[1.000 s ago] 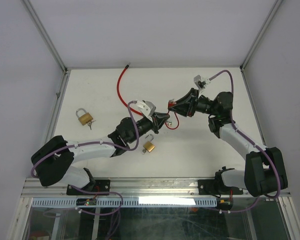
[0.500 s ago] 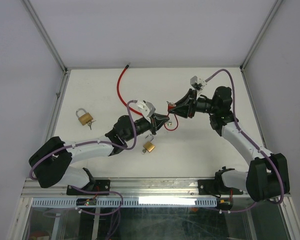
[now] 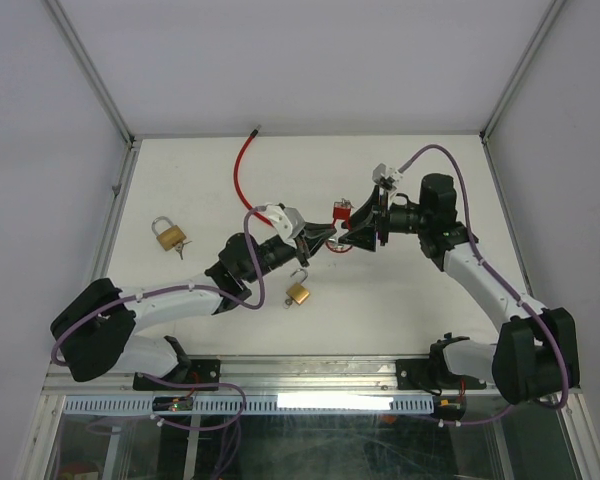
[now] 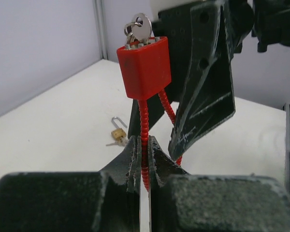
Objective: Lock with the key
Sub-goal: Lock the lock.
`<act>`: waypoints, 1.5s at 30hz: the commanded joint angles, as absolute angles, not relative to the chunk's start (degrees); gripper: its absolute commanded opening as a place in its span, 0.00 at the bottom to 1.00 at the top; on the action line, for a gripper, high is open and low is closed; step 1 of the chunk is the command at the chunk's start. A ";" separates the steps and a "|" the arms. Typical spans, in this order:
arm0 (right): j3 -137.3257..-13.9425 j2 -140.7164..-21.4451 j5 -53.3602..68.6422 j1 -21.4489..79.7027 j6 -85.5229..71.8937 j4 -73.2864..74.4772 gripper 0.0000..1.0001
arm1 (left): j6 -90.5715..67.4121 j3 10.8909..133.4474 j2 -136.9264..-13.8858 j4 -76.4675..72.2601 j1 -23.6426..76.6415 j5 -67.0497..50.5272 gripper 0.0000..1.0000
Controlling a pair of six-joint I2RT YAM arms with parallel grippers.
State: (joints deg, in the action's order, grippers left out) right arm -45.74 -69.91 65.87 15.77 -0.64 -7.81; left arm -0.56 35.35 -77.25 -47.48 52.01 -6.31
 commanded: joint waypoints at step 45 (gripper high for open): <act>-55.93 -66.52 62.24 12.48 -5.90 12.39 0.41 | 20.32 35.44 -72.90 -27.71 58.21 7.34 0.00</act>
State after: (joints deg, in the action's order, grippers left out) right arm -53.58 -66.22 66.37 11.62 -5.96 12.12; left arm 18.61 31.57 -72.64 -24.47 57.39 5.45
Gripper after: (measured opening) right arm 0.427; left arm 0.033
